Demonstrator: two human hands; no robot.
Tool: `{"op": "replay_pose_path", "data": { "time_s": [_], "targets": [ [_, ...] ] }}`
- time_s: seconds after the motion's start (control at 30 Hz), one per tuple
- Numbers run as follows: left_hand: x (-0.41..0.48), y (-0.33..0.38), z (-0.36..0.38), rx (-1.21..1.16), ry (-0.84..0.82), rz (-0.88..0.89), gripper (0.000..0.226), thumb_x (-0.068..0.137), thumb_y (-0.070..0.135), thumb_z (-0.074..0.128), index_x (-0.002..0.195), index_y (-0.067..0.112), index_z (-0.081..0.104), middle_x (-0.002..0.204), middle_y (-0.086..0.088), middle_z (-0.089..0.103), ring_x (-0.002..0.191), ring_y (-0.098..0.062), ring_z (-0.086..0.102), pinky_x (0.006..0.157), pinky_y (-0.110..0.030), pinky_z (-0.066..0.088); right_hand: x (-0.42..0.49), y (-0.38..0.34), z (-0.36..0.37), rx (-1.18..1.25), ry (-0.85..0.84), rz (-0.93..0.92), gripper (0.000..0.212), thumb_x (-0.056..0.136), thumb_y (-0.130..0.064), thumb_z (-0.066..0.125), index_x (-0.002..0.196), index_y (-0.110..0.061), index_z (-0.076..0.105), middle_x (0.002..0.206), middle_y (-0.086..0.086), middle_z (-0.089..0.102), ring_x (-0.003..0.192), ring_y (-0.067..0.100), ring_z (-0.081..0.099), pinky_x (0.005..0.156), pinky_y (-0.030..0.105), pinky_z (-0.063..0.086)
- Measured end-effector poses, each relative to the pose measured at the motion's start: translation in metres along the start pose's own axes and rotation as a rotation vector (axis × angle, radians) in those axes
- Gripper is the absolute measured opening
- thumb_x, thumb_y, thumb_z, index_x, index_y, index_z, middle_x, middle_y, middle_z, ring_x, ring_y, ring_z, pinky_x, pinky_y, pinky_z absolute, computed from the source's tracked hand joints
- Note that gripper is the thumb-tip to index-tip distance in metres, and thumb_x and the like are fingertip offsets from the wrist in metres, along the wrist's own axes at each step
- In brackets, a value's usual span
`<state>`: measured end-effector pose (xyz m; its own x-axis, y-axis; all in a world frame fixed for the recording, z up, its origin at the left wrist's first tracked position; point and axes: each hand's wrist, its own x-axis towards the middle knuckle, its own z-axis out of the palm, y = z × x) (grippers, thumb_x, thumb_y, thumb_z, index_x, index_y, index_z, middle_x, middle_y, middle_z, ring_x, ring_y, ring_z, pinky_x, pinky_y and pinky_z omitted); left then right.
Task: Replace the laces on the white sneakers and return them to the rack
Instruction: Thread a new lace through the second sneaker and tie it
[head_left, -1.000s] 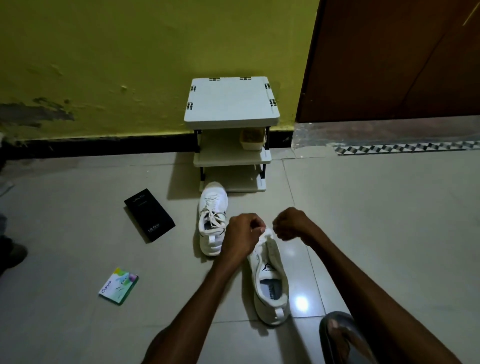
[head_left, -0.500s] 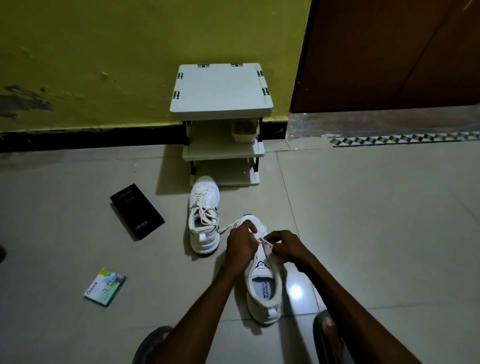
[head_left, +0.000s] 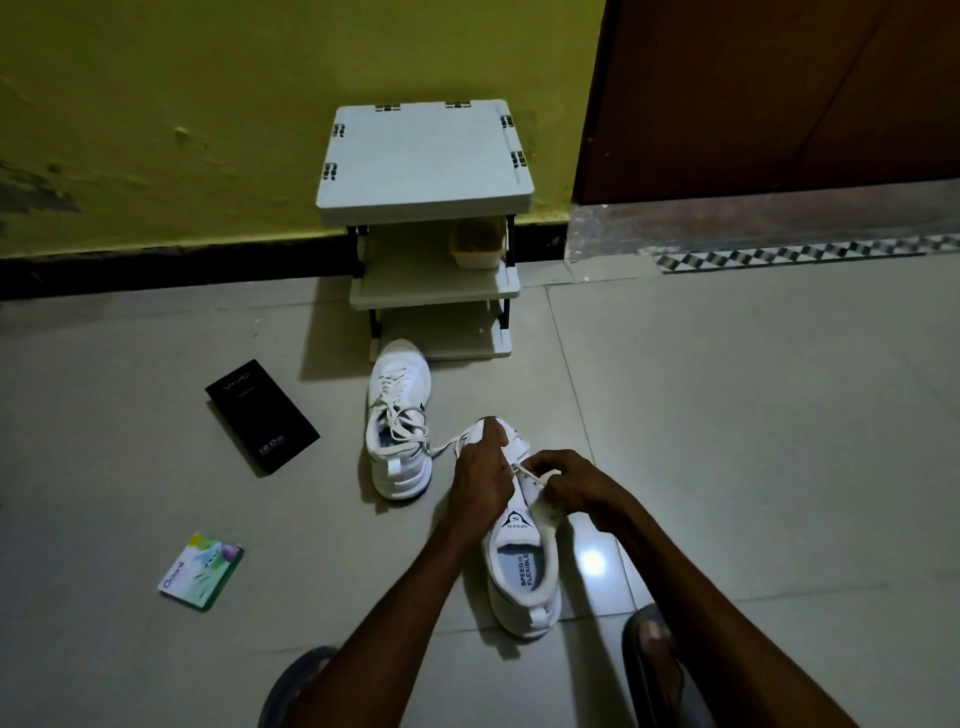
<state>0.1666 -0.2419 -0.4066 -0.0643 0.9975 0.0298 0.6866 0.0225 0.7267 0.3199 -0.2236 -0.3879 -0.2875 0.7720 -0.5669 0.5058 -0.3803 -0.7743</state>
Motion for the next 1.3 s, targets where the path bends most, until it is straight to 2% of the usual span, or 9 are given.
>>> {"op": "replay_pose_path", "data": {
  "time_s": [0.17,0.3,0.43,0.57,0.67,0.9,1.03,1.2,1.3],
  "targets": [
    [0.001,-0.010,0.001,0.040,-0.050,0.059,0.033,0.070,0.002,0.050,0.095,0.020,0.039,0.068,0.003,0.049,0.062,-0.016,0.049,0.052,-0.020,0.029,0.000,-0.003,-0.001,-0.018,-0.019,-0.002,0.042,0.078,0.003,0.035,0.092,-0.020,0.067,0.088,0.000,0.061,0.074,0.019,0.055,0.065,0.033,0.044],
    [0.004,-0.005,0.001,0.137,-0.079,0.124,0.038,0.069,-0.003,0.051,0.099,0.017,0.042,0.086,-0.003,0.054,0.075,-0.019,0.051,0.064,-0.029,0.039,-0.006,-0.005,0.001,0.027,-0.004,-0.009,0.044,0.064,-0.012,0.037,0.094,-0.019,0.069,0.086,0.001,0.063,0.071,0.019,0.058,0.062,0.030,0.048],
    [0.010,0.000,0.007,0.209,-0.090,0.129,0.040,0.079,0.003,0.054,0.119,-0.001,0.048,0.098,-0.011,0.056,0.087,-0.025,0.053,0.073,-0.032,0.038,-0.008,-0.006,0.002,0.027,-0.006,-0.033,0.035,0.082,0.001,0.044,0.096,-0.018,0.070,0.081,0.000,0.065,0.065,0.016,0.061,0.055,0.026,0.050],
    [0.010,0.004,0.005,0.083,-0.012,0.019,0.016,0.082,0.009,0.052,0.093,0.016,0.042,0.083,0.000,0.053,0.072,-0.013,0.045,0.066,-0.031,0.036,-0.006,-0.003,0.002,-0.007,0.025,-0.034,0.039,0.078,0.003,0.048,0.098,-0.021,0.071,0.096,0.005,0.070,0.072,0.015,0.064,0.062,0.029,0.054],
    [0.007,-0.002,0.001,0.020,-0.062,-0.070,0.035,0.075,0.005,0.061,0.097,0.019,0.037,0.076,0.000,0.057,0.074,-0.023,0.059,0.062,-0.035,0.042,-0.005,-0.003,0.001,-0.015,0.026,-0.036,0.040,0.077,0.003,0.045,0.093,-0.023,0.070,0.094,0.007,0.070,0.072,0.017,0.063,0.064,0.031,0.053],
    [0.006,0.000,0.001,-0.034,-0.026,-0.110,0.031,0.075,0.001,0.053,0.097,0.016,0.037,0.066,0.008,0.041,0.071,-0.031,0.055,0.058,-0.035,0.038,-0.002,-0.006,-0.002,0.043,-0.027,0.048,0.048,0.078,0.009,0.035,0.087,-0.022,0.071,0.089,0.008,0.066,0.078,0.022,0.064,0.067,0.034,0.054],
    [0.005,-0.003,0.003,-0.015,-0.040,-0.116,0.034,0.074,0.001,0.058,0.096,0.018,0.038,0.068,0.000,0.052,0.070,-0.028,0.058,0.061,-0.039,0.045,-0.002,-0.005,-0.001,0.049,-0.024,0.056,0.050,0.080,0.008,0.035,0.087,-0.024,0.072,0.089,0.007,0.068,0.080,0.022,0.066,0.070,0.034,0.054],
    [0.001,-0.004,0.014,0.051,0.022,-0.041,0.027,0.079,0.002,0.055,0.101,0.014,0.046,0.080,-0.006,0.061,0.074,-0.022,0.057,0.067,-0.038,0.045,-0.001,-0.008,-0.002,0.106,-0.063,0.087,0.030,0.085,0.000,0.046,0.099,-0.014,0.069,0.088,0.007,0.065,0.076,0.018,0.062,0.061,0.025,0.052],
    [-0.002,0.002,0.019,0.024,0.084,-0.148,0.014,0.088,0.009,0.050,0.098,0.018,0.047,0.083,0.000,0.059,0.071,-0.013,0.052,0.067,-0.036,0.042,0.000,-0.006,-0.002,0.179,-0.062,0.071,0.017,0.096,-0.014,0.051,0.103,-0.009,0.065,0.084,0.003,0.063,0.073,0.017,0.060,0.060,0.024,0.052]
  ]
}}
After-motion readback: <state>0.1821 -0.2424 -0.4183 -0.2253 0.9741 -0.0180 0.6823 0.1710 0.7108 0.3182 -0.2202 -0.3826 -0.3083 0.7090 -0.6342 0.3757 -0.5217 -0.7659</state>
